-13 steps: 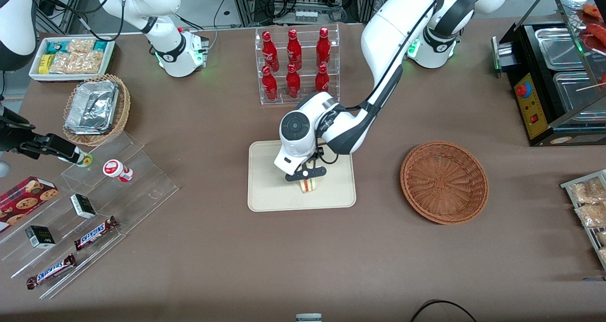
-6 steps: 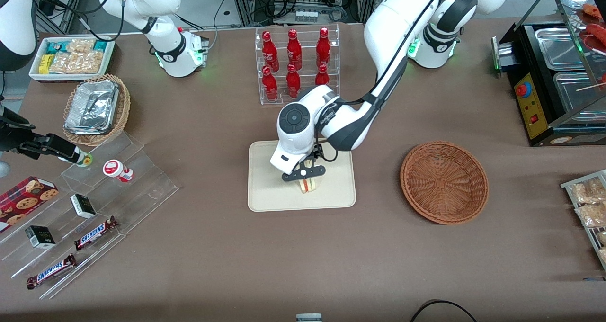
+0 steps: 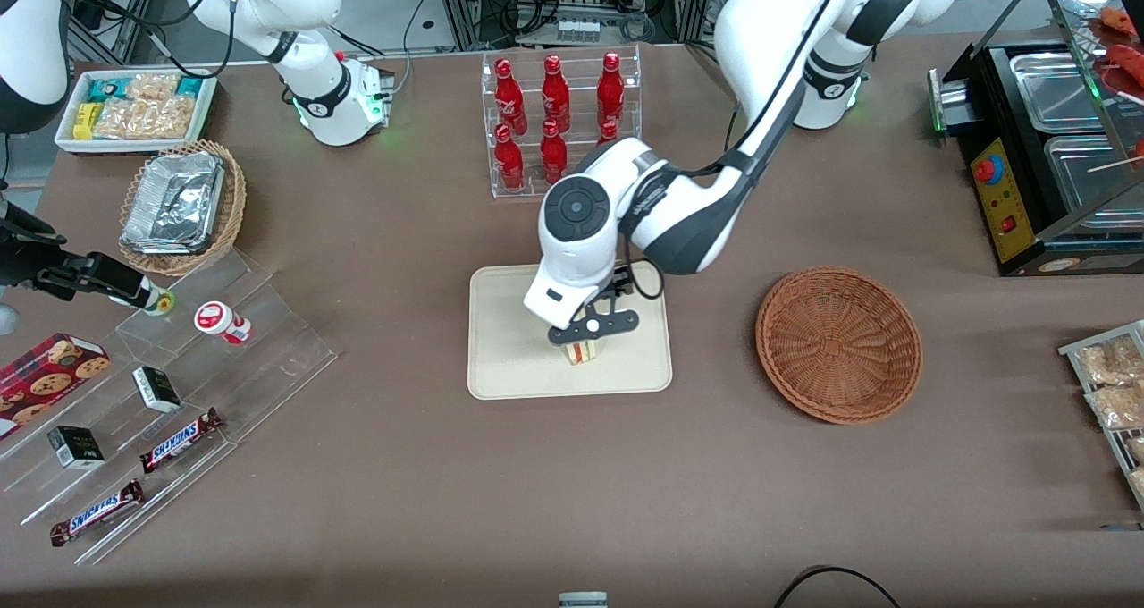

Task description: Place sandwich from basket to tray

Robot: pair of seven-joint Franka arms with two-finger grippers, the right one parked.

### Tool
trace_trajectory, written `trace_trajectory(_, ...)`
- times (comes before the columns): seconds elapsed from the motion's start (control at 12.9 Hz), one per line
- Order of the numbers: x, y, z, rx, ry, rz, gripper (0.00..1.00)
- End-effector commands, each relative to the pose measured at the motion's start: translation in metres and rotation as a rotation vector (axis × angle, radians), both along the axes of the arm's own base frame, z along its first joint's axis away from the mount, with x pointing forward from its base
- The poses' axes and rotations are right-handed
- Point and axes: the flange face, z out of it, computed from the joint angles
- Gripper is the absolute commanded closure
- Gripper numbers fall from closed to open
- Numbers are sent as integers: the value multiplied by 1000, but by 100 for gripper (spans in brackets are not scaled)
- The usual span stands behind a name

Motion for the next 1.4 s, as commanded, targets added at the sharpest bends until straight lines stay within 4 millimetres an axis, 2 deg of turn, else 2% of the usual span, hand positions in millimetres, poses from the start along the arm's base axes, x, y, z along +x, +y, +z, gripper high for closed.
trace_trajectory(0.0,10,32,38,15,-15,-78,0)
trace_trajectory(0.23,29,89,44,50,6,-40,0)
trace_trajectory(0.39,32,123,44,75,33,-13,0)
trace_trajectory(0.47,39,146,45,74,41,-45,0)
trace_trajectory(0.7,43,200,60,69,48,-101,0)
trace_trajectory(0.78,42,212,68,63,51,-131,0)
trace_trajectory(0.93,36,258,82,57,59,-172,0)
trace_trajectory(1.09,32,295,94,41,62,-207,0)
trace_trajectory(1.32,16,331,120,35,78,-251,0)
